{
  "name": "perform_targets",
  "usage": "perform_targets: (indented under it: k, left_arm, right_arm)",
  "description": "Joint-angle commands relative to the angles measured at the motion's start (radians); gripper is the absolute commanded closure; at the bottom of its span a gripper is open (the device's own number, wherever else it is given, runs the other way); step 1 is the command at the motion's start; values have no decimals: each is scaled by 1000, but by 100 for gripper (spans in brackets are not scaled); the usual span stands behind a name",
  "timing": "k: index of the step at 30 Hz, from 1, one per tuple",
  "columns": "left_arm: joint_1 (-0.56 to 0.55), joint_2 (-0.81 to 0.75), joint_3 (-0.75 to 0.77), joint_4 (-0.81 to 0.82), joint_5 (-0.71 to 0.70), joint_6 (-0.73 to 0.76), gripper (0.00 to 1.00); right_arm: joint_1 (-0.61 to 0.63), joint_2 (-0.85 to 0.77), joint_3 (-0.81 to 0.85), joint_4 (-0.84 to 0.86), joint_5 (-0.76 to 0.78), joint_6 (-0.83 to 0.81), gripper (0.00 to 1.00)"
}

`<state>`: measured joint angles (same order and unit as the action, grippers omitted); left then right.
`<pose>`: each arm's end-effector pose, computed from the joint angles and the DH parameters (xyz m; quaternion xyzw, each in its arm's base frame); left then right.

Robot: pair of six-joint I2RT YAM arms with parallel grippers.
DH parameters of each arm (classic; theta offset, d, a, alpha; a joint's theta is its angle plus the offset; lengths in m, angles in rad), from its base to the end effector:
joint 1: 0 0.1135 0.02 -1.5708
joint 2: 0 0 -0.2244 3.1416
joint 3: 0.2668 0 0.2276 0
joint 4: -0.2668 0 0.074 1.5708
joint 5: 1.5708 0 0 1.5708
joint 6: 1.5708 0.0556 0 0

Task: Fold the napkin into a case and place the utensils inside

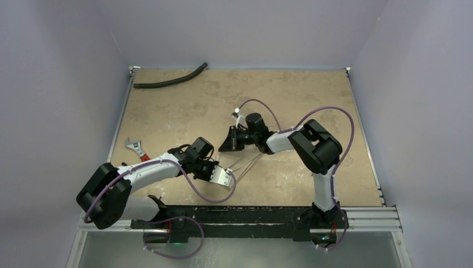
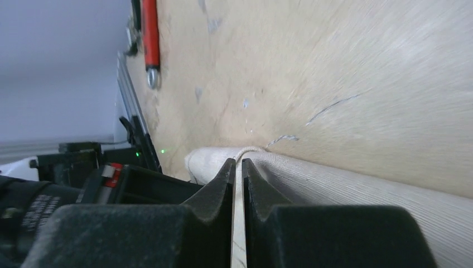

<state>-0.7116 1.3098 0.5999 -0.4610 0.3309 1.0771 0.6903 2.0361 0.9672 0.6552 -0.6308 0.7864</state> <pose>0.1525 -0.1554 0.1161 0.7743 0.5797 -0.1231 0.2220 0.2781 0.2722 0.1026 -0.1312 0.8032 0.5420 0.2097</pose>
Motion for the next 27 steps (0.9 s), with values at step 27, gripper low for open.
perform_targets:
  k: [27]
  left_arm:
    - [28,81,35,359,-357,393,73]
  right_arm:
    - [-262,-345,-388,158,345,-46,95]
